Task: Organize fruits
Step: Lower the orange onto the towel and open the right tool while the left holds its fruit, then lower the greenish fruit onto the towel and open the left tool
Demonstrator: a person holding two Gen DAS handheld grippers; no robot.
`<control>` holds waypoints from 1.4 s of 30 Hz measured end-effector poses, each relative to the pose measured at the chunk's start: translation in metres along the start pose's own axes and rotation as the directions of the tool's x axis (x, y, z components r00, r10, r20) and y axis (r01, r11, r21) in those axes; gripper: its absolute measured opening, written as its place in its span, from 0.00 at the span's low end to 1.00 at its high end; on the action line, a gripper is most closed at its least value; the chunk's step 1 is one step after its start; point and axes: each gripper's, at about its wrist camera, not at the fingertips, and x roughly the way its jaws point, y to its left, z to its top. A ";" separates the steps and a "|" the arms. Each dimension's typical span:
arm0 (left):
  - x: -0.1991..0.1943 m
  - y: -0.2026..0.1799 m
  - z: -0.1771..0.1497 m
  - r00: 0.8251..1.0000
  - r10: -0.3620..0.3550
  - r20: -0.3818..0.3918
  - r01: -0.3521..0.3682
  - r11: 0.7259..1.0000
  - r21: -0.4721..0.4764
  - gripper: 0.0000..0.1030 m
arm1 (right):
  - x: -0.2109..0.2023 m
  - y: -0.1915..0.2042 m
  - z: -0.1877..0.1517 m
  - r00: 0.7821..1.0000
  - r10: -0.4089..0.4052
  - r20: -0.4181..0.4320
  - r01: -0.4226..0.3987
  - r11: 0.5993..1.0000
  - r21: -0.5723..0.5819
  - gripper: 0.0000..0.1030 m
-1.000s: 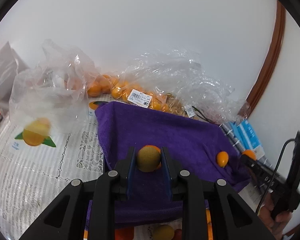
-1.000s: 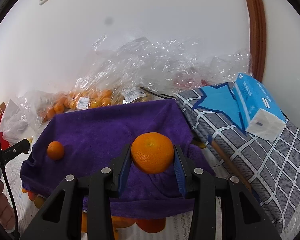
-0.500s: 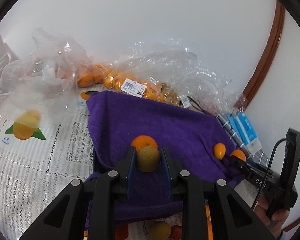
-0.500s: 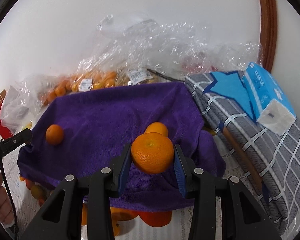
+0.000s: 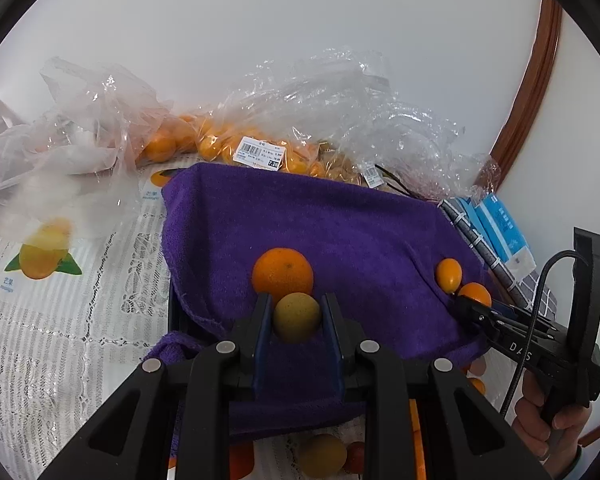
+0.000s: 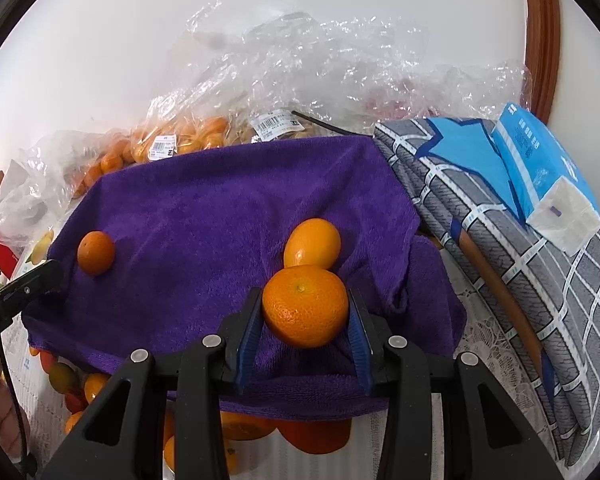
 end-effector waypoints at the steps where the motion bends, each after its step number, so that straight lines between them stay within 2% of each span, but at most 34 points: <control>1: 0.001 0.000 0.000 1.000 0.002 -0.003 -0.002 1.000 0.002 0.23 | 0.001 0.000 0.000 1.000 -0.003 -0.003 0.003 1.000 0.001 0.39; 19: 0.009 -0.004 -0.002 0.999 0.040 -0.033 -0.039 0.999 0.029 0.23 | -0.001 0.004 0.000 1.000 -0.022 0.014 0.022 0.999 -0.024 0.40; 24: 0.010 -0.004 -0.002 0.999 0.041 -0.036 -0.040 0.999 0.033 0.23 | -0.008 0.004 0.001 0.999 -0.021 0.043 0.022 0.999 -0.024 0.50; 28: 0.010 -0.004 -0.002 0.999 0.039 -0.036 -0.038 0.999 0.033 0.23 | -0.014 0.004 0.002 0.997 -0.013 0.070 0.015 1.000 -0.025 0.50; 35: 0.011 -0.003 -0.002 0.999 0.032 -0.040 -0.031 0.999 0.033 0.23 | -0.025 0.006 0.002 0.991 -0.046 0.126 0.051 0.998 -0.031 0.54; 42: 0.010 -0.004 -0.002 0.999 0.016 -0.051 -0.014 0.999 0.034 0.24 | -0.053 0.013 0.002 0.986 -0.055 0.157 0.060 0.998 -0.027 0.54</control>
